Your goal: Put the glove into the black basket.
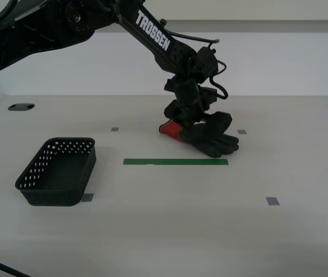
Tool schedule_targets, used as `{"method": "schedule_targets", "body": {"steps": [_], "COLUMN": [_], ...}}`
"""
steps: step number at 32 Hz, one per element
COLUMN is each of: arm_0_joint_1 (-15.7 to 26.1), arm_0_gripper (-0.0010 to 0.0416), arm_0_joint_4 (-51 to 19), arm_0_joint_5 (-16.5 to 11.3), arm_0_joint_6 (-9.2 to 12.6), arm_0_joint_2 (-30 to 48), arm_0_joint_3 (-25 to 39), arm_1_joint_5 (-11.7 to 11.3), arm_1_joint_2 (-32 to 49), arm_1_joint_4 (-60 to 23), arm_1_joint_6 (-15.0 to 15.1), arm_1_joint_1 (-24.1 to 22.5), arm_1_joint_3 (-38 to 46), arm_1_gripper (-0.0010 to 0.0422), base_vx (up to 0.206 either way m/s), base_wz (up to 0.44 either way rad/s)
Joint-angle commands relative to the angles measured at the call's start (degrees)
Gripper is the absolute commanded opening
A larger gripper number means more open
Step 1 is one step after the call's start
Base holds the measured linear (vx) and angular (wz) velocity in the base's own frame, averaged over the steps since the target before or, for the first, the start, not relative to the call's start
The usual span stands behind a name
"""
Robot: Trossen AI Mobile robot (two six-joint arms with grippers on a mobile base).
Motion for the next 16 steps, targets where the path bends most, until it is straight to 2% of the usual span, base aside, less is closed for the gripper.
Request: {"method": "schedule_targets", "body": {"steps": [1, 3, 8, 11, 14, 16], "arm_0_joint_1": [0.07, 0.04, 0.04, 0.07, 0.07, 0.04], "arm_0_gripper": [0.0001, 0.0001, 0.0001, 0.0001, 0.0, 0.0001], "arm_0_joint_4": [0.13, 0.0, -0.63, -1.11, -1.07, -1.07], "arm_0_joint_5": [0.02, 0.02, 0.02, 0.02, 0.02, 0.02], "arm_0_joint_6": [0.0, 0.0, 0.02, 0.0, 0.0, 0.0], "arm_0_joint_2": [0.0, 0.0, 0.0, 0.0, 0.0, 0.0], "arm_0_joint_3": [0.07, 0.07, 0.07, 0.07, 0.07, 0.07], "arm_1_joint_5": [-2.05, -3.32, -3.91, -4.33, -4.5, -4.72], "arm_1_joint_2": [-0.07, 0.79, 1.73, 2.89, 6.23, 6.38], "arm_1_joint_4": [2.29, 2.54, 3.8, 1.6, -5.16, -5.9], "arm_1_joint_6": [-0.11, -0.09, -0.11, -0.04, -0.13, -0.55], "arm_1_joint_1": [-0.13, -0.31, -0.59, -0.81, -0.96, -1.03], "arm_1_joint_3": [-1.55, -1.36, -1.42, 0.94, 8.28, 8.17], "arm_1_gripper": [0.0305, 0.0284, 0.0246, 0.0237, 0.0227, 0.0215], "base_vx": [0.0, 0.0, 0.0, 0.0, 0.0, 0.0], "base_wz": [0.0, 0.0, 0.0, 0.0, 0.0, 0.0]}}
